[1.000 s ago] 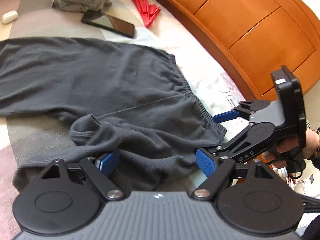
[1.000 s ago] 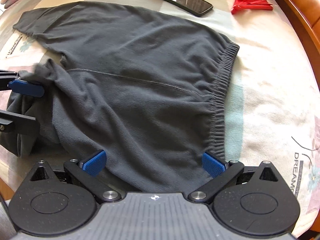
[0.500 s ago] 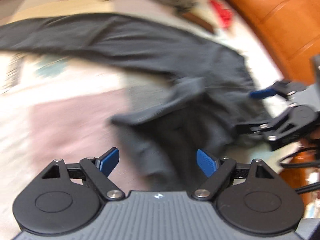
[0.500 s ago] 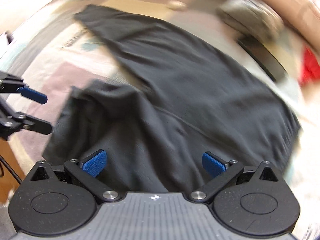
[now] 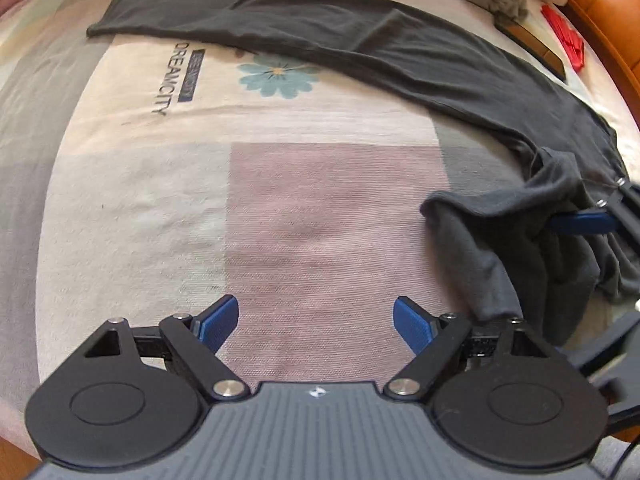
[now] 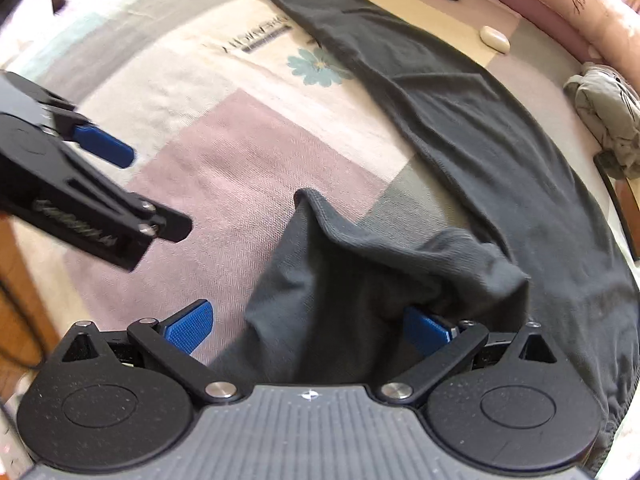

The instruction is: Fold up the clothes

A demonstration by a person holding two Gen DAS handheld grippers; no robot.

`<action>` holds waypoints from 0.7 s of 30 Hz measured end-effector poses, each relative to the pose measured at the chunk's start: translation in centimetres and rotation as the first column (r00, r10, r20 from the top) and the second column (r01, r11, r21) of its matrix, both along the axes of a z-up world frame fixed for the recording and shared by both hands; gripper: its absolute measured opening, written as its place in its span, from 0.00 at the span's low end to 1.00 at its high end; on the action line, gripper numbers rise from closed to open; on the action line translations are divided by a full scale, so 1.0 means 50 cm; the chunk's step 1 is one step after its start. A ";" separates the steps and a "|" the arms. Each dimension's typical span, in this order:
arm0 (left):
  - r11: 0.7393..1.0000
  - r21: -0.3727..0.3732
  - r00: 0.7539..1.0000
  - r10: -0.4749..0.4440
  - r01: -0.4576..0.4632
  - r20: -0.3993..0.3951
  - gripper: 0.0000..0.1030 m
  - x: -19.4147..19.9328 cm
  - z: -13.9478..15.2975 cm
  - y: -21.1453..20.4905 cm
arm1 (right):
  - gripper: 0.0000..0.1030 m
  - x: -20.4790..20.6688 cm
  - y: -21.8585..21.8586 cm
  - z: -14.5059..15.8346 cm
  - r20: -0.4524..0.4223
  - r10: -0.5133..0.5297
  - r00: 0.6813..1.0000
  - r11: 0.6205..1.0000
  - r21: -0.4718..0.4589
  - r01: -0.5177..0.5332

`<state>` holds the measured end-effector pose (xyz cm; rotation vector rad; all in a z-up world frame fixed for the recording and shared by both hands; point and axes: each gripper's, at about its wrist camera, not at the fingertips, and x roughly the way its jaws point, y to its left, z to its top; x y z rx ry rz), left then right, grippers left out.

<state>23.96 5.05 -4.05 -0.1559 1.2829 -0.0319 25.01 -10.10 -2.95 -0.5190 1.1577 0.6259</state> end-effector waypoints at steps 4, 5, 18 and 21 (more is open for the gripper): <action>0.996 -0.026 0.996 -0.089 0.089 -0.011 0.82 0.005 -0.007 -0.014 | 1.00 0.006 -0.001 -0.040 0.023 -0.014 1.000 0.993 -0.113 0.016; 0.994 -0.015 0.994 -0.111 0.111 -0.012 0.82 0.005 -0.008 -0.021 | 1.00 0.011 -0.016 -0.039 0.031 -0.032 0.999 0.992 -0.119 0.035; 0.973 -0.100 0.978 -0.207 0.209 0.027 0.82 0.029 -0.014 -0.117 | 1.00 0.100 -0.225 0.001 -0.013 -0.256 0.967 0.965 -0.060 0.255; 0.964 -0.120 0.971 -0.235 0.239 0.044 0.82 0.046 -0.020 -0.146 | 1.00 0.114 -0.258 0.016 0.018 -0.298 0.955 0.952 -0.067 0.298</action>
